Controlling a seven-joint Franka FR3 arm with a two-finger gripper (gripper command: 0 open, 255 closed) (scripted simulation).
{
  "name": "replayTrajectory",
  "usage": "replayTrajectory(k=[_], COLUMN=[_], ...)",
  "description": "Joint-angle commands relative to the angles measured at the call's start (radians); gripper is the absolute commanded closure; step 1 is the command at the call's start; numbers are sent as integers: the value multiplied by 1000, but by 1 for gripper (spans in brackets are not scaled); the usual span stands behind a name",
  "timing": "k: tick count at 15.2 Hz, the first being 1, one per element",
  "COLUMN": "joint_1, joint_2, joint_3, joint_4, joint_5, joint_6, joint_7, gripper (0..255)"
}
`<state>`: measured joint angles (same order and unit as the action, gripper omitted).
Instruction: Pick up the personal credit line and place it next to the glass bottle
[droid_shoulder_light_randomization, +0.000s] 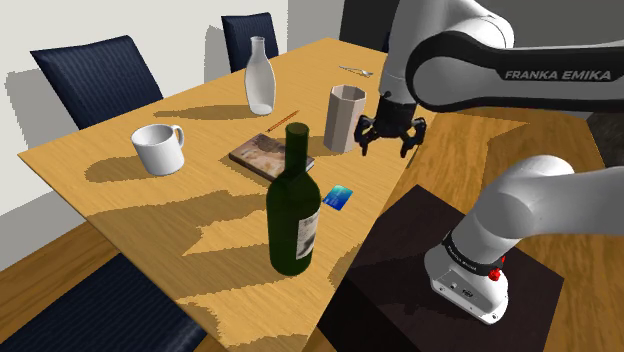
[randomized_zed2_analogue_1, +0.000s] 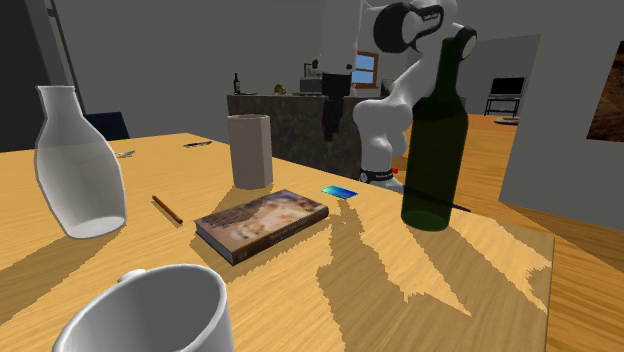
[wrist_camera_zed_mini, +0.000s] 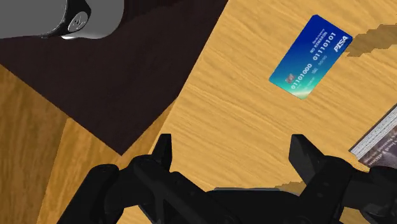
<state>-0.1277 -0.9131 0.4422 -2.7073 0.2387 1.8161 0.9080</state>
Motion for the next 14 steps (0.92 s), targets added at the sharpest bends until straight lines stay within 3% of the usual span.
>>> replayTrajectory(k=[1,4,7,14], joint_1=[-29,-89,-179,-210], joint_2=[43,126,230,294], joint_3=[85,216,356,416], joint_4=[-7,1,31,-14], joint_5=[51,109,140,153], joint_6=[65,163,264,376], joint_7=[146,350,557,581], gripper=[0,0,0,0])
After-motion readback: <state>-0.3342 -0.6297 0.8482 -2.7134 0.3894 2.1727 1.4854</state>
